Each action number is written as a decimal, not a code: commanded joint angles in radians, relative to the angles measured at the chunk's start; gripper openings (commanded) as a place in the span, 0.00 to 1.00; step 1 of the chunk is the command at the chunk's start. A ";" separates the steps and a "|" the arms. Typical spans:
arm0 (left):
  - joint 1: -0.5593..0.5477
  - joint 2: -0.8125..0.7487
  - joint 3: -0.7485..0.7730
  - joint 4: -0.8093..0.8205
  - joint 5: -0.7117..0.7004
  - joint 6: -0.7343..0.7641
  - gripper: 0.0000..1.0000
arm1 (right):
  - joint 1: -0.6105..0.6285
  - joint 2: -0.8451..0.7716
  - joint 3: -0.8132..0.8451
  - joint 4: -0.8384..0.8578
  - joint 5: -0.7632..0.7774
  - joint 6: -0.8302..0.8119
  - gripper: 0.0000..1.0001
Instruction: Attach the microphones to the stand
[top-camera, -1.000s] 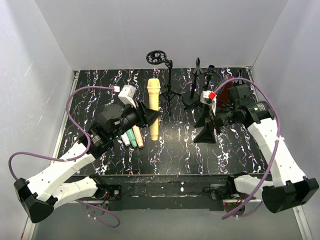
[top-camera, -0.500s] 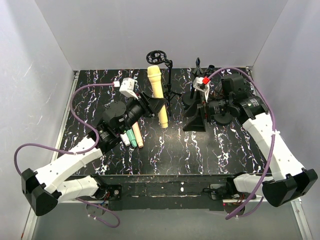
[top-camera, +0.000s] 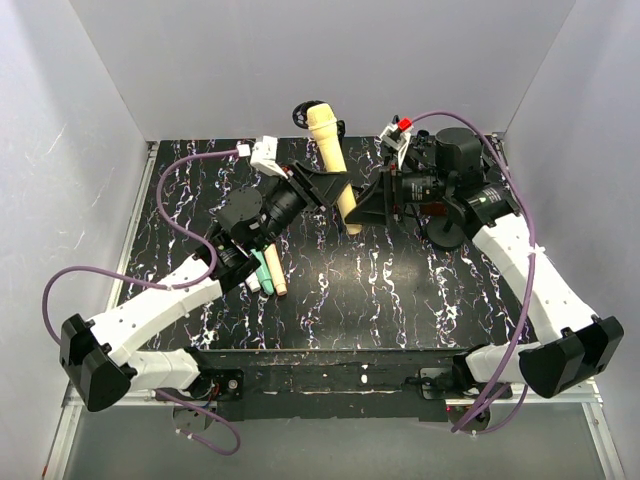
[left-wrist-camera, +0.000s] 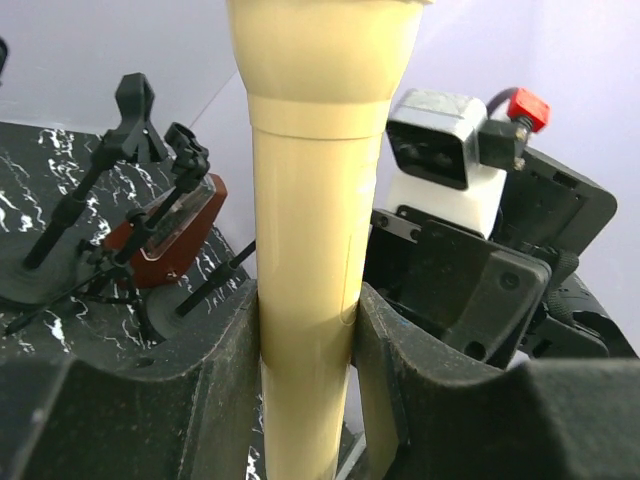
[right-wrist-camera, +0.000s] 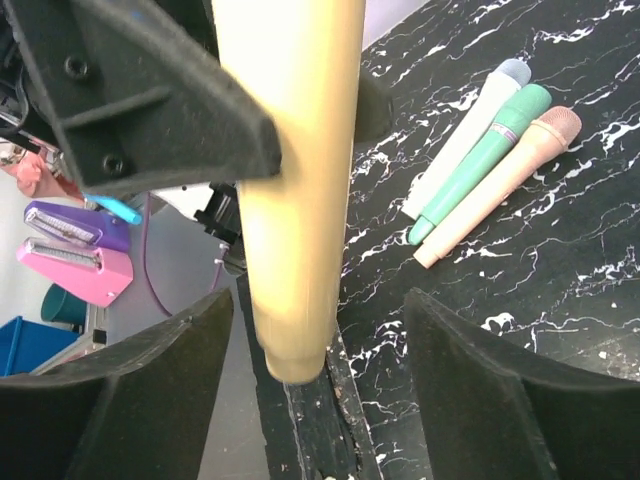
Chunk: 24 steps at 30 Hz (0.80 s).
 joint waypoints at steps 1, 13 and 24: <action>-0.031 0.019 0.043 0.067 0.011 -0.005 0.00 | 0.038 0.004 0.012 0.152 0.001 0.131 0.73; -0.061 -0.004 0.048 0.021 0.090 0.040 0.44 | 0.047 -0.021 -0.076 0.234 -0.048 0.177 0.01; 0.031 -0.089 0.121 -0.226 0.359 -0.032 0.98 | 0.040 -0.027 -0.027 0.034 -0.284 -0.176 0.01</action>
